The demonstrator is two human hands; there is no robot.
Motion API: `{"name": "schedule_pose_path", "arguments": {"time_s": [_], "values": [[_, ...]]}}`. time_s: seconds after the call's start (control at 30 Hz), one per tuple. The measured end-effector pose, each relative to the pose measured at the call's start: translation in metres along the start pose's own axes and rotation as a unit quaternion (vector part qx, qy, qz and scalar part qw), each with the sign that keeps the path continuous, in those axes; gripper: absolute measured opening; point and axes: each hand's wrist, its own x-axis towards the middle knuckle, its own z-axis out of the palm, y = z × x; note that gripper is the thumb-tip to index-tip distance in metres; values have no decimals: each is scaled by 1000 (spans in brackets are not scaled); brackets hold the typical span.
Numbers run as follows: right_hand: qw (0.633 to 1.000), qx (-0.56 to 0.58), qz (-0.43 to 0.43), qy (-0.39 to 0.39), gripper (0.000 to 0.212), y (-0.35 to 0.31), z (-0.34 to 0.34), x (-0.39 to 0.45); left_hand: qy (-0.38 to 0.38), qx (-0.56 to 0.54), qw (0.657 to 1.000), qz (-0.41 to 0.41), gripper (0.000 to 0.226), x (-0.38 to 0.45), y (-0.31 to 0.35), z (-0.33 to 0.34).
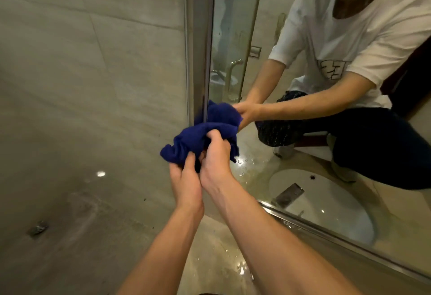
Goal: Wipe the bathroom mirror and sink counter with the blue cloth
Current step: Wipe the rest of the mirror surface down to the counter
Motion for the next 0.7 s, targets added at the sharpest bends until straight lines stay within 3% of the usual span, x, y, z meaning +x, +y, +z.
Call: {"name": "schedule_pose_path", "arguments": {"time_s": [0.23, 0.4, 0.57, 0.7], "values": [[995, -75, -59, -21, 14, -33, 10, -15, -17, 29, 997, 66, 36, 4, 13, 8], [992, -117, -53, -4, 16, -21, -24, -9, -15, 55, 998, 37, 30, 3, -11, 1], [996, -78, -17, 38, 17, -5, -65, -16, -28, 70, 996, -46, 34, -17, -36, -10], [999, 11, -8, 35, 21, -16, -91, -37, -8, 40, 998, -52, 30, -38, -34, -12]]}}
